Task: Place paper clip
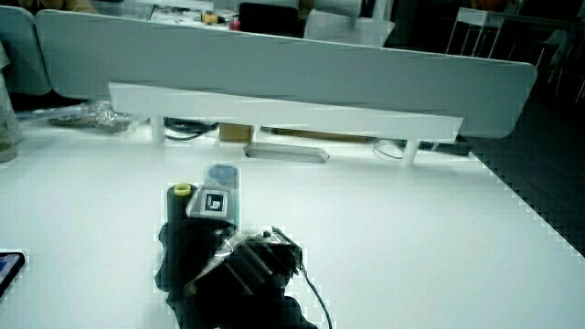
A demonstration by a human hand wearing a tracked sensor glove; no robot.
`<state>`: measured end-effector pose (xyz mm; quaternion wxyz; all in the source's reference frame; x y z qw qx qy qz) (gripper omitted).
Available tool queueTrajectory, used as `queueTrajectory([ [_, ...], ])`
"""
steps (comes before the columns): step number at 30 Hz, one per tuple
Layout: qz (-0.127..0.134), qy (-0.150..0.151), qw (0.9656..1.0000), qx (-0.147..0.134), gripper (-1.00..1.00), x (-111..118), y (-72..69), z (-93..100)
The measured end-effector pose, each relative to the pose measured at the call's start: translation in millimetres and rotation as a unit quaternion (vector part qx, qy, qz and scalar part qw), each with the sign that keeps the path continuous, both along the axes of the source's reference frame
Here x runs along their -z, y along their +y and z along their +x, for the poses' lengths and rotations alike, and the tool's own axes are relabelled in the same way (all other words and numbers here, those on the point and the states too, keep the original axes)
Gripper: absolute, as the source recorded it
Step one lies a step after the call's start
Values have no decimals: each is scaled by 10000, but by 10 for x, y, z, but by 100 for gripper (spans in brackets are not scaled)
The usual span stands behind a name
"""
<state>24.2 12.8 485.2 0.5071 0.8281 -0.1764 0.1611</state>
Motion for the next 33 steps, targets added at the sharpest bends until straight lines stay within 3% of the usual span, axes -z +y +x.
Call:
queueTrajectory([
  [11, -365, 444, 9981, 236, 0, -336, 160, -134],
  [12, -463, 339, 9980, 245, 0, -342, 165, -134],
  [13, -391, 471, 9979, 234, 0, -356, 169, -127],
  [14, -339, 422, 9982, 255, 0, -330, 164, -134],
  [18, -385, 407, 9981, 265, 0, -321, 175, -152],
  [22, -319, 616, 9971, 299, 0, -317, 173, -157],
  [24, -453, 597, 9966, 340, -20, -312, 176, -159],
  [27, -425, 668, 9957, 489, -50, -301, 173, -184],
  [28, -597, 634, 9944, 592, -60, -299, 184, -189],
  [29, -602, 728, 9940, 555, -70, -297, 186, -179],
  [31, -439, 585, 9959, 540, -90, -208, 175, -178],
  [33, -343, 683, 9950, 637, -100, -116, 168, -185],
])
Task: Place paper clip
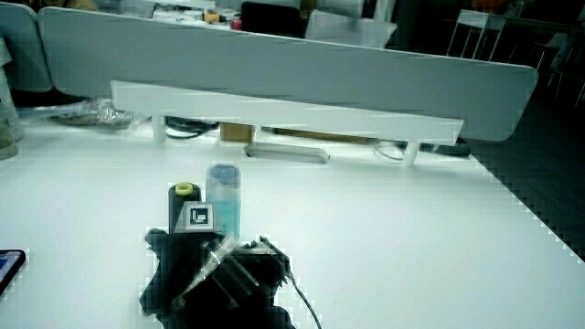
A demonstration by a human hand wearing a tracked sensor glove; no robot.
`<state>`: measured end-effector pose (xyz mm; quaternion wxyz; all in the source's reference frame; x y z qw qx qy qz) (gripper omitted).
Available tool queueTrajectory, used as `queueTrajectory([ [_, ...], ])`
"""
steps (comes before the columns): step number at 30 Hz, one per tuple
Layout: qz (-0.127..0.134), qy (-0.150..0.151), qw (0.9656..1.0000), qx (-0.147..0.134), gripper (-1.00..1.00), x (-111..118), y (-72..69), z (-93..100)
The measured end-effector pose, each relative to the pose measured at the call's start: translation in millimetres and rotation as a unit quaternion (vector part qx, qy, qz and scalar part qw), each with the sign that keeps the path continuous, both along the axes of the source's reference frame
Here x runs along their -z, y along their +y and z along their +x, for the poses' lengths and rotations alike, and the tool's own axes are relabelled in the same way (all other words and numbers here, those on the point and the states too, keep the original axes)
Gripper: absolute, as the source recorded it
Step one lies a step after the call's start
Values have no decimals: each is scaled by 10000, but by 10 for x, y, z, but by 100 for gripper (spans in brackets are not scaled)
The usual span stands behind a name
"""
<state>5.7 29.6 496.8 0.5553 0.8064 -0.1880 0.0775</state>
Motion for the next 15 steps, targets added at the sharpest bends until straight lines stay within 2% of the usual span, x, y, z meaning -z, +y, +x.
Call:
queueTrajectory([
  [1, 46, -52, 10000, 27, -100, 63, -4, -4],
  [3, 180, 30, 9998, 120, -100, 137, -9, -13],
  [4, 145, -97, 9998, 140, -100, 185, -10, -22],
  [5, 270, 13, 9995, 170, -100, 205, -12, -30],
  [8, 277, -62, 9994, 198, -100, 262, -13, -47],
  [9, 404, -6, 9990, 202, -100, 274, -19, -50],
  [15, 283, -39, 9994, 205, -100, 247, -42, -44],
])
